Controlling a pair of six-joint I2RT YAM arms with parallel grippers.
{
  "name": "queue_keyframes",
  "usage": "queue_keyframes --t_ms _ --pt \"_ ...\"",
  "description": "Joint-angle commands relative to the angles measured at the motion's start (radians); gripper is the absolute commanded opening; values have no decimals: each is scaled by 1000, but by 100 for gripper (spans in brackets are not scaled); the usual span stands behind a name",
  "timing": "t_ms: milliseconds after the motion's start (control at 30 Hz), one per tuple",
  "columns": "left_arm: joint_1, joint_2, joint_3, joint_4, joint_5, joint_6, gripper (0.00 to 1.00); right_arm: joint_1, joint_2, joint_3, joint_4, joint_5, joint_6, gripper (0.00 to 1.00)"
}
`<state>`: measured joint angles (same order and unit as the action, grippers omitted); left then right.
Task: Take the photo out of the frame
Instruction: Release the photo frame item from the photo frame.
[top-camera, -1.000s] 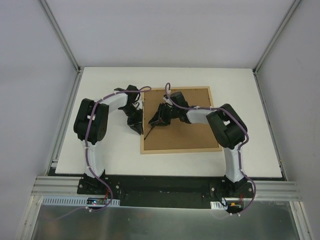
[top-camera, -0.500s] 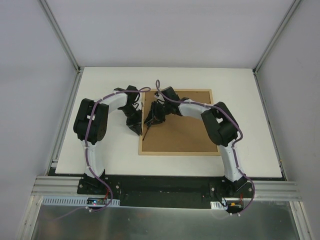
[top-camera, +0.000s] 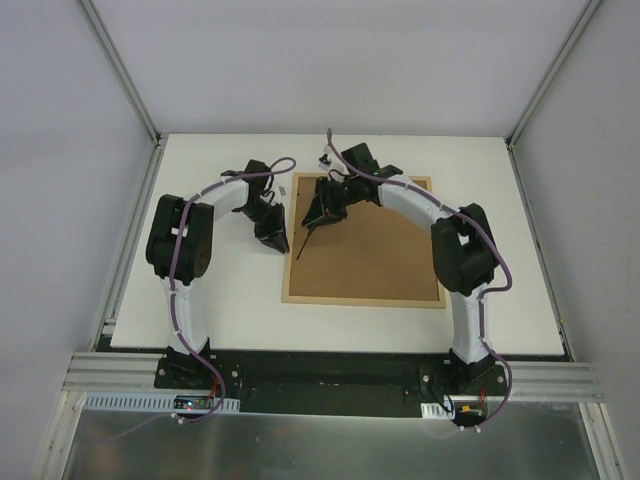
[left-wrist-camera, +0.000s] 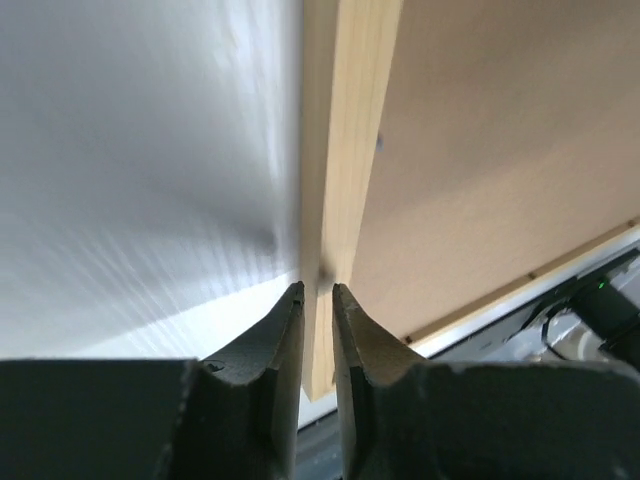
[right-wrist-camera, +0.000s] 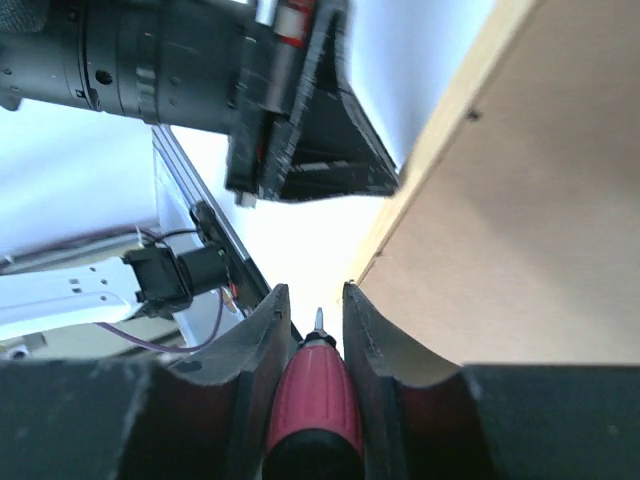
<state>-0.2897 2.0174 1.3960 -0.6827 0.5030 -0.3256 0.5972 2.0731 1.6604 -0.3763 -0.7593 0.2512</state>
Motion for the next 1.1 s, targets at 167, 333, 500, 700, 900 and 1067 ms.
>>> queue_keyframes --t_ms 167,333,500,700,900,1067 --pt "70 78 195 77 91 72 19 -206 175 214 75 -104 82 0" --pt "70 133 213 87 121 71 19 -214 292 314 93 -97 100 0" --pt "70 156 195 101 137 65 18 -188 381 394 80 -95 102 0" --pt "70 152 164 118 150 57 16 -160 438 417 102 -86 129 0" --pt "70 152 135 129 180 36 13 -148 473 426 149 -109 166 0" --pt "70 152 120 138 186 28 11 -151 482 435 192 -121 191 0"
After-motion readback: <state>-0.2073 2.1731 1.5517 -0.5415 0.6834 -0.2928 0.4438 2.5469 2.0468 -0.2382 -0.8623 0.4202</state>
